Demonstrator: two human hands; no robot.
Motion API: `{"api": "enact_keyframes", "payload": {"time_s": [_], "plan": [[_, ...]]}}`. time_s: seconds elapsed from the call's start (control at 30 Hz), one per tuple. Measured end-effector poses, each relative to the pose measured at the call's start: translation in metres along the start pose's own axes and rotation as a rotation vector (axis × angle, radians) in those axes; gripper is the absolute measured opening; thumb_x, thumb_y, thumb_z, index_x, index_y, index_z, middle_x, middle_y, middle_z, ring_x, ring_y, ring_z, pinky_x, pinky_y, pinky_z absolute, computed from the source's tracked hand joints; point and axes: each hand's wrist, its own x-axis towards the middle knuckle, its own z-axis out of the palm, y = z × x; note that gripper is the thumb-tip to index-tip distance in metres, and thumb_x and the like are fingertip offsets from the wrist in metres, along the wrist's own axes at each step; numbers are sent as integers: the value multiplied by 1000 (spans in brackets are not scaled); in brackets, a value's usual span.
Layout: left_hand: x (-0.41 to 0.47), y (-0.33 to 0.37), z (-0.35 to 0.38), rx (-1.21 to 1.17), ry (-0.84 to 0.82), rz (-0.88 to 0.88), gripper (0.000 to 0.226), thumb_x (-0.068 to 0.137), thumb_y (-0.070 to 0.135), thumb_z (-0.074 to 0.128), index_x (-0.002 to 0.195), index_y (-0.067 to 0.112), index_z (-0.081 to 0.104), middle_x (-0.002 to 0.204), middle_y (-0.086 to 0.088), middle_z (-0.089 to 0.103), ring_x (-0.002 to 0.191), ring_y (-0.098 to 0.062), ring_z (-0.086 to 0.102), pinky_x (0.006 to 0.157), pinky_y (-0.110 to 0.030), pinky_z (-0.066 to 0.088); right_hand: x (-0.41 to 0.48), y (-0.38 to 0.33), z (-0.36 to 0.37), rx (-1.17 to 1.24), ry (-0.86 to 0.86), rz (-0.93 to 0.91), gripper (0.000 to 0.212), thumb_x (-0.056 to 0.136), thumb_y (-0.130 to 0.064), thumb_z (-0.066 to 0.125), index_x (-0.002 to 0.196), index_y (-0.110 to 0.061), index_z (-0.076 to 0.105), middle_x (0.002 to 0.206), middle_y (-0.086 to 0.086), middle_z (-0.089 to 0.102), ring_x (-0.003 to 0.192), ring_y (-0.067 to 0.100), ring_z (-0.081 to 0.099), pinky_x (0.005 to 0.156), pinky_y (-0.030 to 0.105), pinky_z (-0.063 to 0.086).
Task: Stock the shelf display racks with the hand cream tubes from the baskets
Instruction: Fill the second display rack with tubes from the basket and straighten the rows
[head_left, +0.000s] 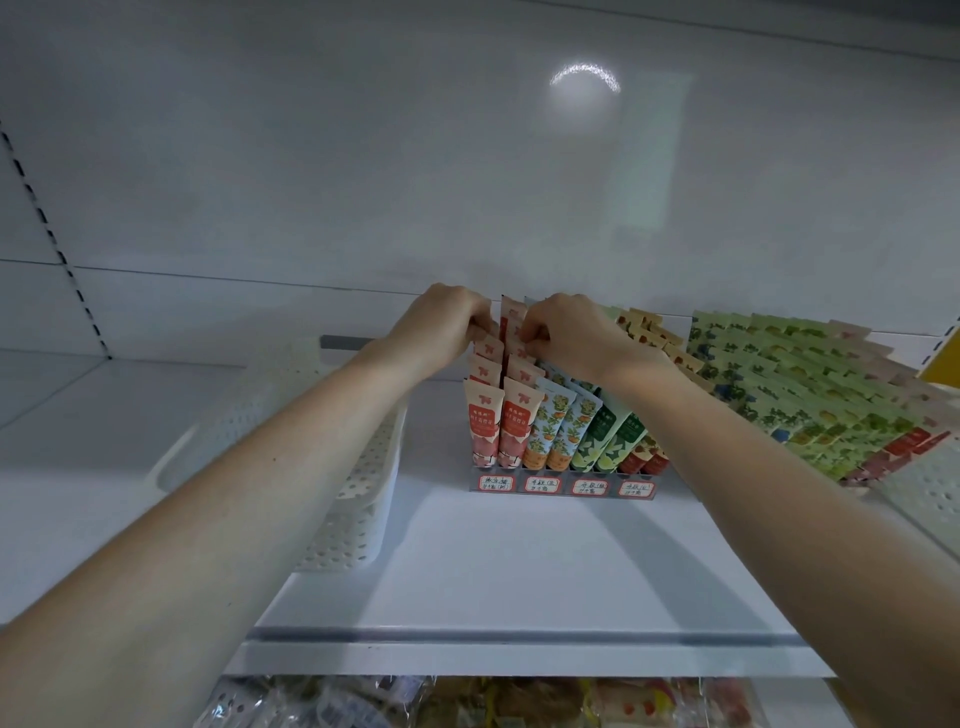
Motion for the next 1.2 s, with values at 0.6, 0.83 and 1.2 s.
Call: {"api": "enact_keyframes", "payload": {"time_s": [0.6,0.83,1.2], "plan": [[-8,2,-6,-55,19,25,14,87,4,62,96,2,72,98,-12,70,93,-24,64,84,-32,48,-1,0,-1,84,23,5,18,87,-2,53,97,-3,68,99,9,67,91,27,62,82,38,52],[-10,5,-7,-63,13,30,14,86,3,62,96,2,71,100,-12,70,94,-23,64,82,-25,45,-1,1,-2,93,30,1,17,88,-3,54,99,-5,68,102,6,66,91,23,61,78,32,50],[-12,3,-8,-52,1,26,18,87,4,60,101,4,71,105,-12,69,100,-24,63,83,-22,42,-2,-1,-2,92,41,-11,19,86,-2,51,94,3,67,98,15,67,90,31,63,82,43,52]]}}
